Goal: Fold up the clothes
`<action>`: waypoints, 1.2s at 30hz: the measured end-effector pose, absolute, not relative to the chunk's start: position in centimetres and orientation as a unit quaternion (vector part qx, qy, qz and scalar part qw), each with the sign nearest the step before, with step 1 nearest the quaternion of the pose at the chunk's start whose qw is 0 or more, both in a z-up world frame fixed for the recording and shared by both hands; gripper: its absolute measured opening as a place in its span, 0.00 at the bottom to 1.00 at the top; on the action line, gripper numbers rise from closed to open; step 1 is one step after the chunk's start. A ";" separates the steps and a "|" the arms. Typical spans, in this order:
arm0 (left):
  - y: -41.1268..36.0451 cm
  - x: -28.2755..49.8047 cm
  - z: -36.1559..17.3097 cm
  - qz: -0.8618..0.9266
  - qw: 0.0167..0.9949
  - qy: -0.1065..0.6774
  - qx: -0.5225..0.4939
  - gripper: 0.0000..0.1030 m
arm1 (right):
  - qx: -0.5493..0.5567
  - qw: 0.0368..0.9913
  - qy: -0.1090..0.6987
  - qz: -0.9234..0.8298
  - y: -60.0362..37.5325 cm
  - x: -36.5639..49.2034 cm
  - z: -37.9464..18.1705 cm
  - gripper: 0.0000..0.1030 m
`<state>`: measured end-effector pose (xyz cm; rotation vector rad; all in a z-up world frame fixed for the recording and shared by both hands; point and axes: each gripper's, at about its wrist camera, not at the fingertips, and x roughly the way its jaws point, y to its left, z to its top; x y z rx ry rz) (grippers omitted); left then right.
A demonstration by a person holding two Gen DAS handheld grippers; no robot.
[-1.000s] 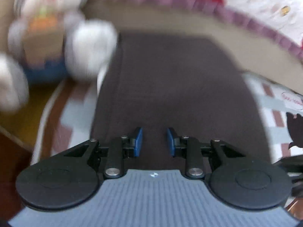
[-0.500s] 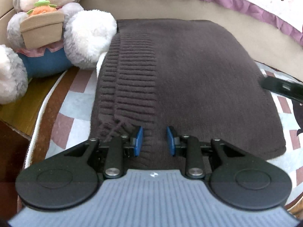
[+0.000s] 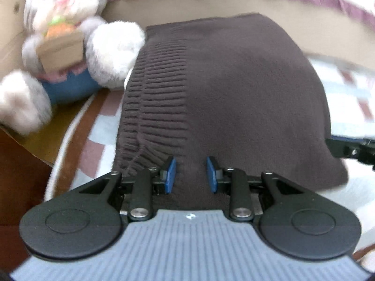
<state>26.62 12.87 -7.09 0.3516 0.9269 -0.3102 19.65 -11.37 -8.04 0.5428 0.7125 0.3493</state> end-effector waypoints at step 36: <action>-1.2 6.9 1.9 -0.098 0.871 0.475 0.081 0.87 | 0.127 0.912 0.341 0.191 -19.7 4.0 3.6 0.46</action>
